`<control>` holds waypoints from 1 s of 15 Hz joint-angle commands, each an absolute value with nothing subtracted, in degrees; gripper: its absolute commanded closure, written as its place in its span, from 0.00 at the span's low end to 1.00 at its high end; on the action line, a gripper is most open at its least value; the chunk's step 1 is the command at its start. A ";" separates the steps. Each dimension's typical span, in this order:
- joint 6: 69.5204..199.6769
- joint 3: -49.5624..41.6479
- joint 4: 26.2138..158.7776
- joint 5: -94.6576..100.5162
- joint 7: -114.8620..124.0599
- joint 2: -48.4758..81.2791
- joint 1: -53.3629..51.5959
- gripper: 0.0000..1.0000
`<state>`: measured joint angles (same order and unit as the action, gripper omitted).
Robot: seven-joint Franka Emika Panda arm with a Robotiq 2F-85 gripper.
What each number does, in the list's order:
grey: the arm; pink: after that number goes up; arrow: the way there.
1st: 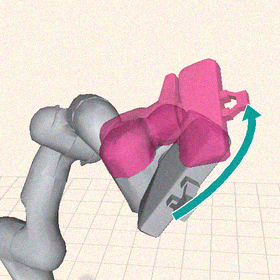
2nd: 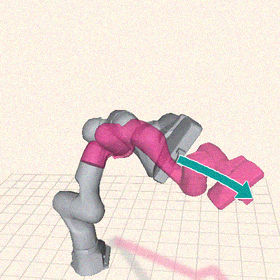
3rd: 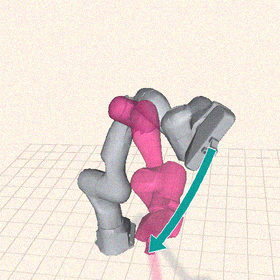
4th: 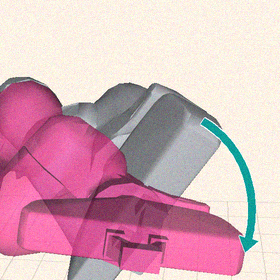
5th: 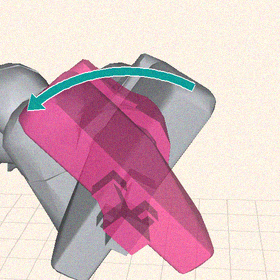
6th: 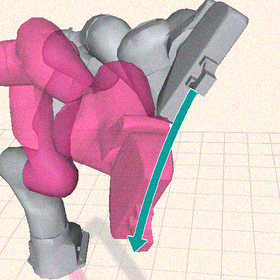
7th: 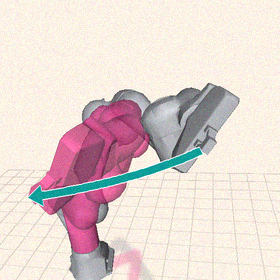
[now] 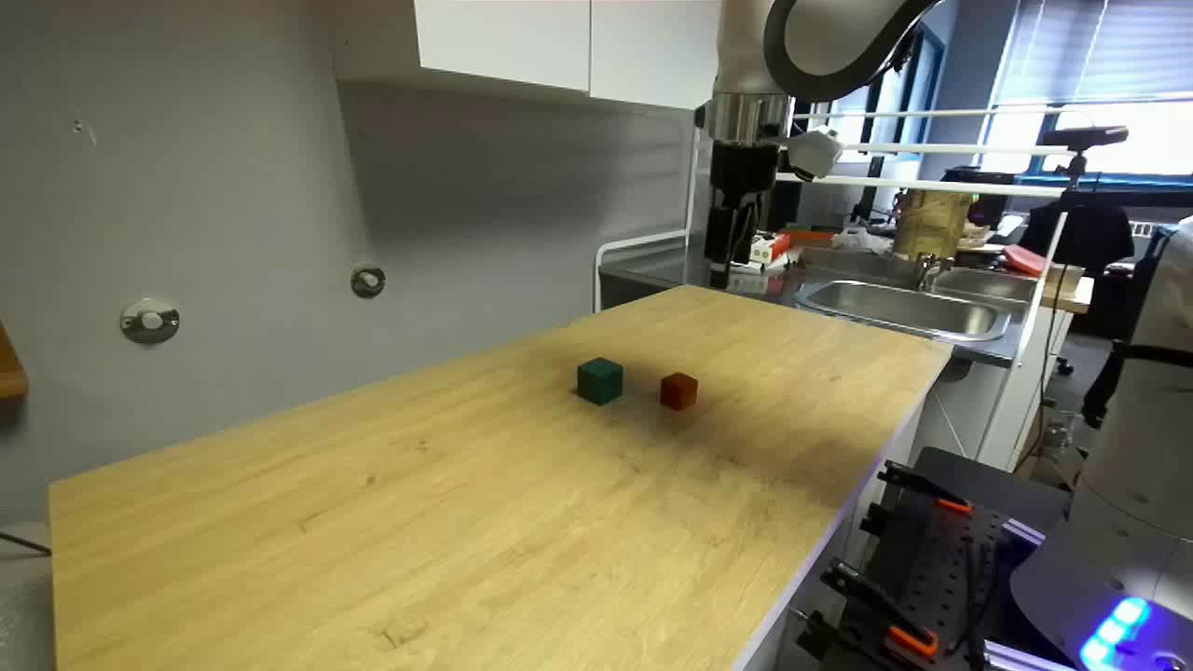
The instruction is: Put the orange block on the green block
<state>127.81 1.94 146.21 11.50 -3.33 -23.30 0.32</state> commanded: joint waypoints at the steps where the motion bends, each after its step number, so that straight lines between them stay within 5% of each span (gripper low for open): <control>1: 127.66 1.76 146.12 11.55 -3.28 -23.29 0.12 0.00; 15: 128.71 0.81 143.92 10.57 -2.74 -19.34 0.62 0.00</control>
<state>127.94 1.55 146.10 11.30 -3.12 -22.60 0.34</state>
